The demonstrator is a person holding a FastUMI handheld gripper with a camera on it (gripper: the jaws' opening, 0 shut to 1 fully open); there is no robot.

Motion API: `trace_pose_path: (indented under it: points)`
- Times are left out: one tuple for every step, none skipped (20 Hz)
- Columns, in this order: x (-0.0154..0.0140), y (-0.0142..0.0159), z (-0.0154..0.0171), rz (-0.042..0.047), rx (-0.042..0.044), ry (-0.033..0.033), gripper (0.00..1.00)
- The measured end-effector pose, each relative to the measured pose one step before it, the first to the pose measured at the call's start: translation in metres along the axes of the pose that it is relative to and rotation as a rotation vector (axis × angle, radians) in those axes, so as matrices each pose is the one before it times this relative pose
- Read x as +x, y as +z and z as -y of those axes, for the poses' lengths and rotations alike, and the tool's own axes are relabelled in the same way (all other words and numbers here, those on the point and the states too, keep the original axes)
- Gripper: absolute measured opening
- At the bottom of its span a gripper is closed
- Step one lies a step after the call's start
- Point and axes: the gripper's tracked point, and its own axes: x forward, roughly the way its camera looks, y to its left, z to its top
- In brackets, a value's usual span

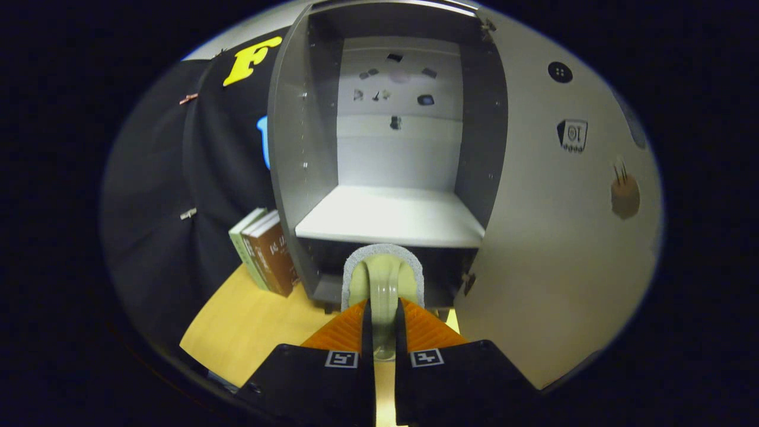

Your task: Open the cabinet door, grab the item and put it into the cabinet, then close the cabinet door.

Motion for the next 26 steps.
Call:
trace_pose_path:
  points:
    - [0.00457,0.01684,0.00226,0.03122,0.00001,-0.00329,0.17]
    - [0.00544,0.01595,0.00274,0.03040,-0.00093,-0.00255,0.17]
    - [0.00754,0.01418,0.00215,0.02642,0.00468,0.00111,0.17]
    - [0.00791,0.01274,0.00023,0.02139,0.01421,0.00476,0.17]
    - [0.00974,0.01476,-0.00043,0.02712,0.01650,0.00498,0.17]
    - [0.00835,0.01209,0.00118,0.02061,0.01558,-0.00021,0.17]
    - [0.01122,0.00967,0.00133,0.01233,0.00868,-0.00465,0.17]
    - [0.01062,0.00828,0.00117,0.00873,0.00243,-0.00689,0.17]
    - [0.01174,0.00433,0.00246,0.00266,0.00121,-0.00550,0.17]
    - [0.01076,0.00179,0.00146,0.00037,0.00366,-0.00249,0.17]
    - [0.01264,0.00154,-0.00054,-0.00050,0.00867,0.00042,0.17]
    - [0.01201,-0.00028,-0.00120,-0.00502,0.00857,0.00545,0.17]
    - [0.01247,-0.00167,-0.00167,-0.01156,0.00889,0.00434,0.17]
    - [0.01220,-0.00144,-0.00203,-0.00936,0.01207,0.01058,0.17]
    - [0.01281,-0.00071,-0.00153,-0.00594,0.01220,0.00486,0.17]
    - [0.01217,-0.00108,0.00159,-0.00497,0.01489,-0.00484,0.17]
    - [0.01315,-0.00359,0.00178,-0.00734,0.00586,-0.00563,0.17]
    - [0.00738,-0.00393,0.00313,-0.01561,-0.00131,-0.00607,0.17]
    - [0.00950,-0.00386,0.00194,-0.01206,-0.00773,-0.00483,0.17]
    - [0.00758,-0.00330,0.00086,-0.01020,-0.00550,-0.00234,0.17]
    - [0.00689,-0.00404,-0.00137,-0.01056,0.00384,0.00440,0.17]
    - [0.00476,-0.00284,-0.00138,-0.00522,0.00273,0.00549,0.18]
    - [0.00482,-0.00176,-0.00064,-0.00225,-0.00001,0.00189,0.18]
    - [0.00405,-0.00215,0.00073,-0.00419,-0.00013,0.00147,0.18]
    - [0.00417,-0.00283,0.00097,-0.00739,-0.00338,-0.00390,0.18]
    - [0.00356,-0.00220,0.00215,-0.00370,-0.00505,-0.00608,0.18]
